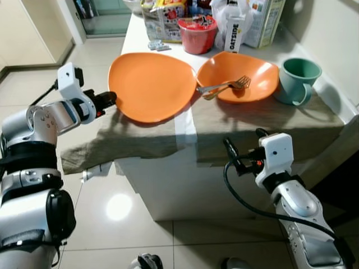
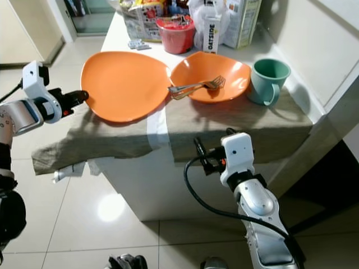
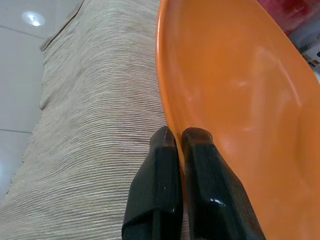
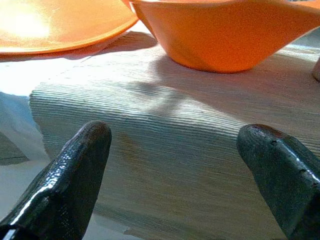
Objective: Setting the table
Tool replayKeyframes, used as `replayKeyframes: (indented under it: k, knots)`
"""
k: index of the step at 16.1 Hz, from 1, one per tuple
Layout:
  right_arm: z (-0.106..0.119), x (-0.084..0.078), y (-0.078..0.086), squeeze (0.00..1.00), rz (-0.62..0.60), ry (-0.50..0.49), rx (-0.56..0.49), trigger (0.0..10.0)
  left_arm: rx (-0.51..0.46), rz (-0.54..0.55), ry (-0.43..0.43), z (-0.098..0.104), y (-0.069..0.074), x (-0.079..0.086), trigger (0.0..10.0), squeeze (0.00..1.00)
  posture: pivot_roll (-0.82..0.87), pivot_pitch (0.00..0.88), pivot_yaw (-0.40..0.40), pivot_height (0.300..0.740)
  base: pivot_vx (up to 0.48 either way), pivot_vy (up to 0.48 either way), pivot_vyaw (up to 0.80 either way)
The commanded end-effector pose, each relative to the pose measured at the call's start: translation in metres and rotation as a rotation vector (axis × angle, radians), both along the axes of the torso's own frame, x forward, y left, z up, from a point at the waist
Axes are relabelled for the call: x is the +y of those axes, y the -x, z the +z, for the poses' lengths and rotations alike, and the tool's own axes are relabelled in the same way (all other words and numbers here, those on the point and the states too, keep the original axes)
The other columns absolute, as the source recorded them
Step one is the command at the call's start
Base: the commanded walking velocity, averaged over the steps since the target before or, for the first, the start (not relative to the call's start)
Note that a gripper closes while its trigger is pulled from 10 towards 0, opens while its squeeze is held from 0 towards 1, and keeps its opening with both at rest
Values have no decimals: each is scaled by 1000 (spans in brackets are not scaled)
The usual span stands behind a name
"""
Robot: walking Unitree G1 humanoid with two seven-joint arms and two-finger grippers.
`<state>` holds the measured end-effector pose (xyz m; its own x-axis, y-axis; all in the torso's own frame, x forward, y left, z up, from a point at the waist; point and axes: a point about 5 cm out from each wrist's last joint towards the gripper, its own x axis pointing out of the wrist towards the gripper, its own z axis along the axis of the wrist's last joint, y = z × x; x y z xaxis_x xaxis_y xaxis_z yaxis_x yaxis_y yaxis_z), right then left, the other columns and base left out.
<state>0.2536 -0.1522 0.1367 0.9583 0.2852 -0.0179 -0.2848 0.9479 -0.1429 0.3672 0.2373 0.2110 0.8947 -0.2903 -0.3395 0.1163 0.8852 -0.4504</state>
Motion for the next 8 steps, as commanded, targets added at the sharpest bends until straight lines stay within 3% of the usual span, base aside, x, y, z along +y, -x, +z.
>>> replayKeyframes:
  k: [1, 2, 3, 8]
  knots:
    - [1, 3, 1, 0, 16, -2, -6, 10000, 123, -38, -47, -24, 4, -11, 0, 0, -225, 79, 96, 740, 0, 0, 0]
    - [1, 3, 1, 0, 18, -1, -7, 10000, 121, -61, -51, -24, 3, -17, 2118, 0, -228, 78, 94, 740, 0, 0, 0]
    - [1, 3, 1, 0, 17, -1, -6, 10000, 118, -70, -59, -24, 2, -21, 10000, 0, -229, 78, 94, 740, 0, 0, 0]
    - [1, 3, 1, 0, 14, 3, -7, 10000, 112, -56, -157, -26, -8, -21, 10000, 0, -236, 79, 96, 740, 0, 0, 0]
